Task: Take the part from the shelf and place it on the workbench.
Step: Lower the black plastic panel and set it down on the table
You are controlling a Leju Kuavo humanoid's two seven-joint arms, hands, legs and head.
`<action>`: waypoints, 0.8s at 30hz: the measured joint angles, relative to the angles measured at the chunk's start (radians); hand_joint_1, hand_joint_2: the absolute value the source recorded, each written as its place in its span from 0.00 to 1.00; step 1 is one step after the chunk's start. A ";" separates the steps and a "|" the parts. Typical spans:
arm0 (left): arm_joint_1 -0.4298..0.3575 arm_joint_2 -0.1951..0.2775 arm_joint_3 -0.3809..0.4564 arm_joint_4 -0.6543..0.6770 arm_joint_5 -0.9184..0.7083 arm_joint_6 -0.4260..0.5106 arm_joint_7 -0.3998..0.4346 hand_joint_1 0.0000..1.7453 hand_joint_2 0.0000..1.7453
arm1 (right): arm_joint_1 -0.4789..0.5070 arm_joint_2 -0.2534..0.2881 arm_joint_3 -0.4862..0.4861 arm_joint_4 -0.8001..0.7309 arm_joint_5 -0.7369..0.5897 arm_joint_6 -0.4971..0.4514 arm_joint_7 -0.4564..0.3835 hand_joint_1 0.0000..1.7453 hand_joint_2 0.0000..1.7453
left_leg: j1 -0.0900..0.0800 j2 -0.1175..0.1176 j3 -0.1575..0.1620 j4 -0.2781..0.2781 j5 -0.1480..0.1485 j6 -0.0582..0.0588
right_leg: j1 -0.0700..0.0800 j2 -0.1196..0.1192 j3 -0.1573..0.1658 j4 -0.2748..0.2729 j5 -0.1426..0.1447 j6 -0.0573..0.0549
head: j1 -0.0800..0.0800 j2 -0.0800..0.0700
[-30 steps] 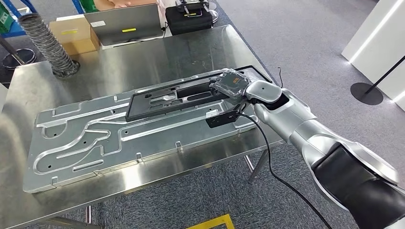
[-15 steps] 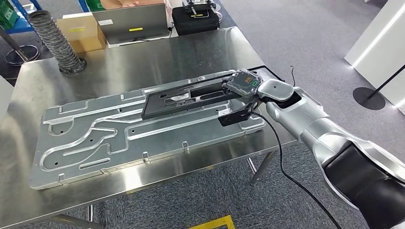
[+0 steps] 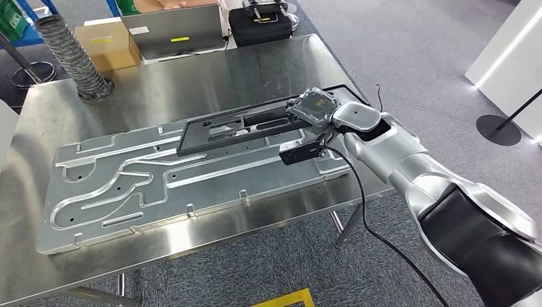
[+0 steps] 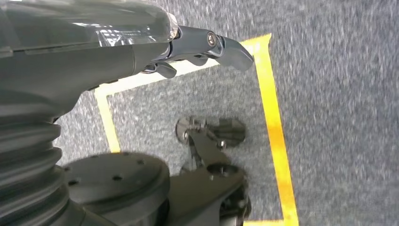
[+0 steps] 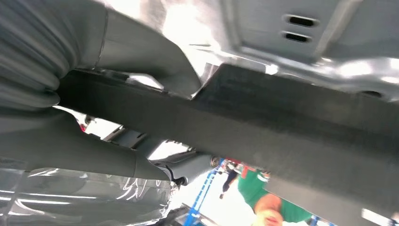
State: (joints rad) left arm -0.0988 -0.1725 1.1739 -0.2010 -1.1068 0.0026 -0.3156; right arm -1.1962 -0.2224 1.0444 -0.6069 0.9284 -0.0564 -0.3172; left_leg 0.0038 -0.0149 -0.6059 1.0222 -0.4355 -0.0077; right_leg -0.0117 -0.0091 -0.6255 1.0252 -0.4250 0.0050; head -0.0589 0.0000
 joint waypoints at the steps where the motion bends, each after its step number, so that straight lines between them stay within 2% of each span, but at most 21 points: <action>1: 0.000 0.000 0.000 0.000 0.000 0.001 0.001 0.00 1.00 | -0.002 -0.001 0.000 0.006 -0.001 0.000 0.000 0.00 0.00 | 0.000 0.001 -0.007 0.018 -0.014 -0.005 | -0.002 -0.002 0.002 -0.004 0.002 -0.006 | 0.000 0.000; 3: 0.000 0.000 0.000 0.000 -0.003 0.003 0.007 0.00 1.00 | -0.006 -0.008 -0.001 0.021 -0.002 -0.001 0.000 0.00 0.00 | 0.003 0.005 -0.048 0.114 -0.071 -0.014 | -0.003 -0.007 0.005 -0.009 0.004 -0.015 | 0.000 0.000; 5: 0.001 0.000 0.000 0.000 -0.006 0.007 0.014 0.00 0.50 | -0.007 -0.019 -0.001 0.036 -0.003 -0.002 0.000 0.00 0.00 | 0.004 0.007 -0.110 0.246 -0.128 -0.019 | -0.002 -0.010 0.006 -0.009 0.004 -0.018 | 0.000 0.000; 6: 0.002 0.000 0.000 0.000 -0.006 0.008 0.015 0.00 0.25 | -0.006 -0.025 -0.001 0.042 -0.003 -0.004 0.000 0.00 0.00 | 0.005 0.007 -0.127 0.280 -0.133 -0.020 | -0.001 -0.010 0.006 -0.008 0.003 -0.018 | 0.000 0.000; 7: 0.003 0.000 0.000 0.000 -0.006 0.009 0.014 0.00 0.00 | -0.005 -0.029 -0.001 0.046 -0.004 -0.007 0.000 0.00 0.00 | 0.005 0.007 -0.125 0.274 -0.119 -0.020 | -0.001 -0.011 0.006 -0.008 0.003 -0.017 | 0.000 0.000; 8: 0.003 0.000 0.000 0.000 -0.005 0.009 0.012 0.00 0.00 | -0.005 -0.033 -0.001 0.050 -0.004 -0.009 0.000 0.00 0.00 | 0.006 0.007 -0.102 0.227 -0.087 -0.018 | -0.001 -0.010 0.008 -0.007 0.002 -0.016 | 0.000 0.000; 10: 0.002 0.001 0.000 0.000 -0.003 0.009 0.006 0.00 0.00 | -0.005 -0.037 -0.001 0.054 -0.004 -0.014 0.000 0.00 0.00 | 0.005 0.007 -0.032 0.082 -0.022 -0.010 | 0.000 -0.009 0.010 -0.004 0.000 -0.011 | 0.000 0.000; 11: 0.002 0.001 0.000 0.000 -0.003 0.008 0.004 0.00 0.00 | -0.005 -0.038 -0.002 0.056 -0.004 -0.015 0.000 0.00 0.00 | 0.004 0.006 -0.008 0.031 -0.005 -0.005 | 0.001 -0.008 0.010 -0.003 0.000 -0.007 | 0.000 0.000; 12: 0.002 0.001 0.000 0.000 -0.002 0.009 0.003 0.00 0.00 | -0.006 -0.040 -0.002 0.058 -0.004 -0.016 0.000 0.00 0.00 | 0.002 0.006 0.004 0.004 0.000 0.000 | 0.002 -0.007 0.010 -0.003 0.000 -0.001 | 0.000 0.000; 15: 0.002 0.002 0.000 0.000 0.002 0.012 0.006 0.00 0.00 | -0.006 -0.041 -0.004 0.062 -0.003 -0.016 0.000 0.00 0.00 | 0.001 0.005 0.007 -0.009 0.007 0.019 | 0.001 -0.006 0.010 -0.005 0.001 0.017 | 0.000 0.000; 16: 0.002 0.002 0.001 0.000 0.005 0.013 0.008 0.00 0.00 | -0.007 -0.039 -0.005 0.064 -0.003 -0.016 0.000 0.00 0.00 | 0.002 0.005 0.009 -0.014 0.011 0.025 | 0.000 -0.005 0.004 0.008 -0.010 0.021 | 0.000 0.000; 18: 0.001 0.002 0.001 0.000 0.009 0.015 0.012 0.00 0.00 | -0.007 -0.030 -0.008 0.068 -0.003 -0.015 0.000 0.00 0.00 | 0.004 0.006 0.011 -0.020 0.017 0.034 | -0.003 -0.003 -0.034 0.097 -0.064 0.027 | 0.000 0.000; 20: 0.001 0.002 0.005 0.000 0.014 0.016 0.015 0.00 0.00 | -0.005 -0.016 -0.010 0.076 -0.002 -0.015 -0.001 0.00 0.00 | 0.004 0.006 0.009 -0.020 0.017 0.037 | -0.003 -0.001 -0.094 0.233 -0.125 0.030 | 0.000 0.000; 21: 0.002 0.002 0.007 0.000 0.018 0.015 0.016 0.00 0.00 | -0.003 -0.009 -0.010 0.080 -0.002 -0.014 -0.001 0.00 0.00 | 0.003 0.006 0.009 -0.019 0.017 0.037 | -0.003 -0.001 -0.113 0.274 -0.134 0.031 | 0.000 0.000; 22: 0.002 0.002 0.010 0.000 0.021 0.015 0.018 0.00 0.00 | -0.002 -0.002 -0.010 0.083 -0.002 -0.014 -0.001 0.00 0.00 | 0.003 0.006 0.009 -0.018 0.017 0.036 | -0.003 -0.001 -0.115 0.278 -0.125 0.031 | 0.000 0.000; 23: 0.002 0.002 0.013 0.000 0.024 0.015 0.019 0.00 0.00 | -0.002 0.003 -0.011 0.085 -0.002 -0.013 -0.001 0.00 0.00 | 0.003 0.006 0.009 -0.016 0.016 0.035 | -0.003 -0.001 -0.095 0.239 -0.097 0.029 | 0.000 0.000; 24: 0.002 0.002 0.016 0.000 0.026 0.015 0.020 0.00 0.00 | -0.004 0.009 -0.012 0.087 -0.002 -0.013 -0.001 0.00 0.00 | 0.003 0.005 0.009 -0.013 0.015 0.033 | -0.003 -0.001 -0.060 0.168 -0.060 0.025 | 0.000 0.000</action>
State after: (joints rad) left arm -0.0965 -0.1703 1.1897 -0.2010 -1.0807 0.0179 -0.2952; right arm -1.2003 -0.2139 1.0324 -0.5200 0.9262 -0.0698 -0.3183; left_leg 0.0072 -0.0094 -0.5970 1.0087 -0.4207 0.0257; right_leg -0.0143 -0.0103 -0.6860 1.1935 -0.4851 0.0303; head -0.0587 0.0000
